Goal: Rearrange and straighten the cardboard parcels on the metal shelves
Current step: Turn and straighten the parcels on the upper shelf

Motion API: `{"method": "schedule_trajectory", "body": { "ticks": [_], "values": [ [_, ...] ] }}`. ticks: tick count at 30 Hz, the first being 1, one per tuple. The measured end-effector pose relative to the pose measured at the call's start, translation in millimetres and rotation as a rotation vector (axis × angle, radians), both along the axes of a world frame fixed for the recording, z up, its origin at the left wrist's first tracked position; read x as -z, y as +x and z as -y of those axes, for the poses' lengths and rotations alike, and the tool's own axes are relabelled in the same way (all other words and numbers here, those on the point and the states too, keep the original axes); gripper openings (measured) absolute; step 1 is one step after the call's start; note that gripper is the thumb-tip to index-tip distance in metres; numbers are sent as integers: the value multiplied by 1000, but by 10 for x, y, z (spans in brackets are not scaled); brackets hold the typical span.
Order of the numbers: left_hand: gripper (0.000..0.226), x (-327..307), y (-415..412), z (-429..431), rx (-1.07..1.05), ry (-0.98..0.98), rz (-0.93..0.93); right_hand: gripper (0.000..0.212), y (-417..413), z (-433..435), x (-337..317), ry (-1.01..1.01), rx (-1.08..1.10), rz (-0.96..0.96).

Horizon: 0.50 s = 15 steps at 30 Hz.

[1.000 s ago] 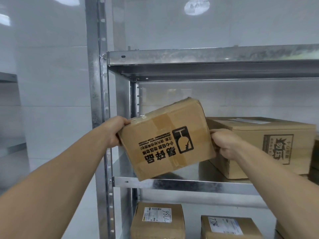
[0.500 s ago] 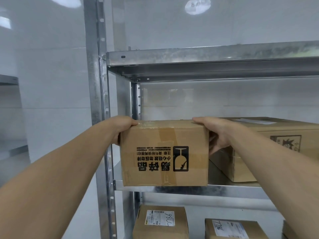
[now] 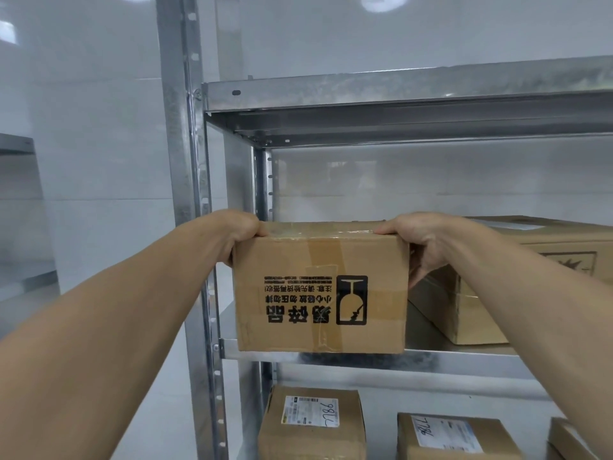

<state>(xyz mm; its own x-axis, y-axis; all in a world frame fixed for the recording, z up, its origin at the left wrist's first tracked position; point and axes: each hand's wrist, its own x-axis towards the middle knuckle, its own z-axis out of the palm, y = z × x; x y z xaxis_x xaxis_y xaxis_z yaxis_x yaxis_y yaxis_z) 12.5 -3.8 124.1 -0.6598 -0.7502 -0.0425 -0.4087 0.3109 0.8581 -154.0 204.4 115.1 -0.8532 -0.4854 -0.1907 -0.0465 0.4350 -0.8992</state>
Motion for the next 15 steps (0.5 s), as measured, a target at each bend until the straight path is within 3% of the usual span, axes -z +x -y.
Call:
{"method": "schedule_trajectory", "body": {
  "ticks": [10, 15],
  "values": [
    [13, 131, 37, 9, -19, 30, -231, 28, -59, -130, 103, -202, -36, -79],
    [22, 271, 73, -4, 25, 118, -352, 36, -65, -195, 232, -417, -58, 22]
  ]
}}
